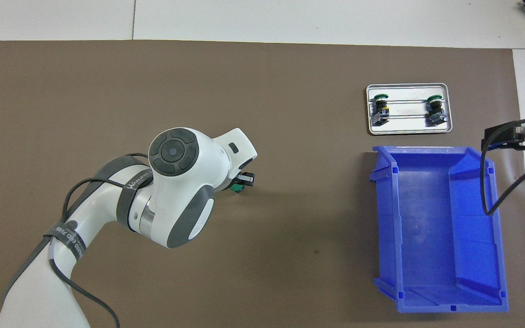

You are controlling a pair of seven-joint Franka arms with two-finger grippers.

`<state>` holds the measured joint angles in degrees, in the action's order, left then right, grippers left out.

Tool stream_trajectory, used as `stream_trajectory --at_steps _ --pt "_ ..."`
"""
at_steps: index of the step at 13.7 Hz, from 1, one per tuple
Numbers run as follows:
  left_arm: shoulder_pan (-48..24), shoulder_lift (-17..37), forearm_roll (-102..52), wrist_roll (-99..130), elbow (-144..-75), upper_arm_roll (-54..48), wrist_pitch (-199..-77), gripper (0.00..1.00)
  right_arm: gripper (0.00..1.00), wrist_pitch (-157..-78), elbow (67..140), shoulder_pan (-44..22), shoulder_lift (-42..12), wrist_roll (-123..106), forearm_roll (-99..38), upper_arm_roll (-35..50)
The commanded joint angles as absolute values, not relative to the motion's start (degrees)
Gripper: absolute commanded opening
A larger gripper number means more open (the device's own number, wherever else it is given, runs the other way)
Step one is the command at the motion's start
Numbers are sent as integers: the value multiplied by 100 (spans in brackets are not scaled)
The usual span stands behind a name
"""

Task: Place and press button with both arms
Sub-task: 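Lower the left gripper onto the button top and press down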

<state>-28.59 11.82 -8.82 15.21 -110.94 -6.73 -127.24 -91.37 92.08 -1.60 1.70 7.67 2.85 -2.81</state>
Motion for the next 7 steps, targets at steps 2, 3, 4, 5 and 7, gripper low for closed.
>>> stream_trajectory --at_steps 2,3,4,5,7 --pt "-2980 1081 -738 1652 -11329 -598 -12919 0 100 -9176 9343 -97 281 668 255 -272" --pt "-2979 1081 -738 1652 -11381 -598 -13033 0 100 -9176 9343 -97 281 668 264 -272" --pt "-2979 1081 -738 1652 -11434 -598 -13121 0 100 -9176 9343 -97 281 668 255 -272" --pt "-2971 1090 -738 1652 -11469 -598 -13183 0 100 -9176 9343 -97 290 668 255 -272" --pt "-2953 1177 -738 1652 -11522 -589 -13306 0 100 -9176 9343 -97 281 668 255 -272"
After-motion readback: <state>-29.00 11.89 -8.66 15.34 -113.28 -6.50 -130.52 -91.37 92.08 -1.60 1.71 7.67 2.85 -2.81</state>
